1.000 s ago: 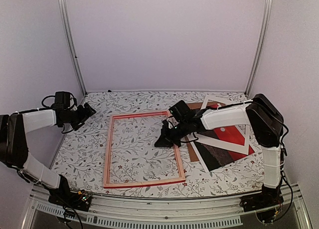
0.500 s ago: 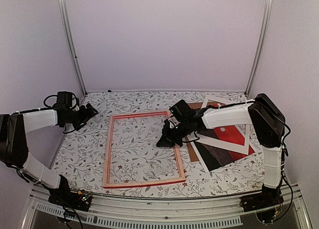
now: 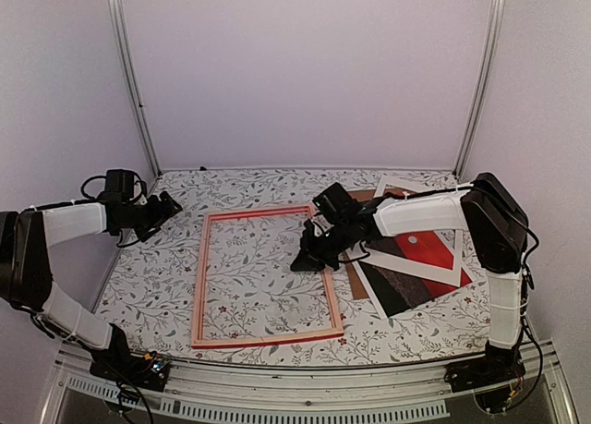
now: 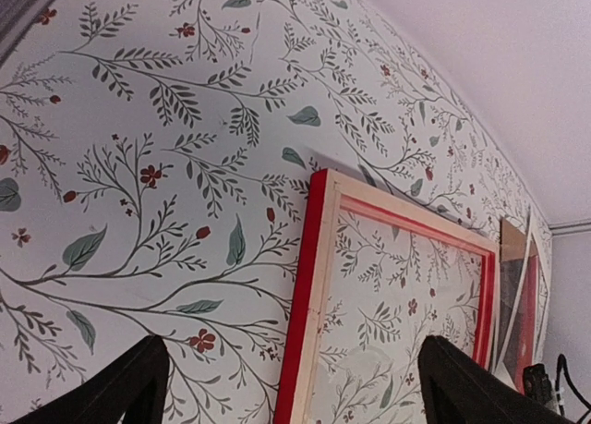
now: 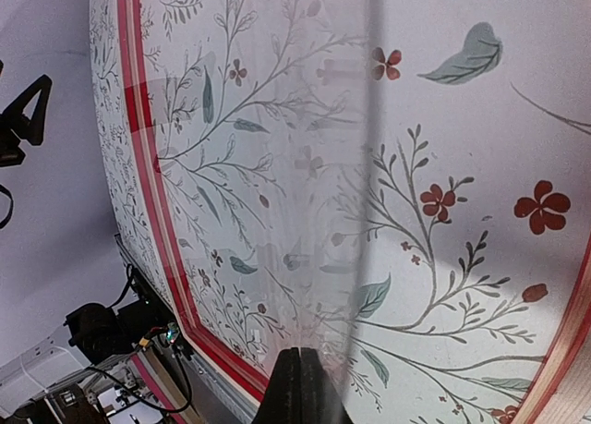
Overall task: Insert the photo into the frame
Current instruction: Place the glass panel at the frame body.
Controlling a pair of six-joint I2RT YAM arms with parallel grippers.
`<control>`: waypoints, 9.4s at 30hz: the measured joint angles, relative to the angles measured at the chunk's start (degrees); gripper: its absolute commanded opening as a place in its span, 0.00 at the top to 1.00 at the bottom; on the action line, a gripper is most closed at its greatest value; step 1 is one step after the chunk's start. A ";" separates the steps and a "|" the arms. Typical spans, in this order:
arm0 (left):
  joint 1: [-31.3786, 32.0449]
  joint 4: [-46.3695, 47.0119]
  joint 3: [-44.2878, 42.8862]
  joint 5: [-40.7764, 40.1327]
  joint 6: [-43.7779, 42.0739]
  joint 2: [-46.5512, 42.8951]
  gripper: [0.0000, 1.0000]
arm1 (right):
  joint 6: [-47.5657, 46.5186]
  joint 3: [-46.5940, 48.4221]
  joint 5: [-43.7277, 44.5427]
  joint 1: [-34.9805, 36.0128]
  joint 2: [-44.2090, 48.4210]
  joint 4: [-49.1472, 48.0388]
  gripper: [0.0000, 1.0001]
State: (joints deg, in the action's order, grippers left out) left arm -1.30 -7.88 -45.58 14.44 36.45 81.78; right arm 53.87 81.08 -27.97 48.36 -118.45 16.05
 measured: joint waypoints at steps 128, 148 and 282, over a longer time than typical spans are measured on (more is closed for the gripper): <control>0.17 0.02 0.00 -0.13 -0.42 0.68 0.04 | -3.74 2.14 2.91 0.72 0.00 3.69 1.00; 0.20 0.02 0.00 -0.13 -0.44 0.68 0.04 | -3.52 2.14 3.28 0.76 0.00 3.72 1.00; 0.57 -0.09 0.00 -0.39 -0.87 0.66 0.02 | -3.74 2.14 5.29 1.16 0.00 4.74 0.63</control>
State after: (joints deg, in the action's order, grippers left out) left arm -0.73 -7.97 -45.58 14.04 35.57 82.43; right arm 50.13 83.22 -22.68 49.52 -118.45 20.80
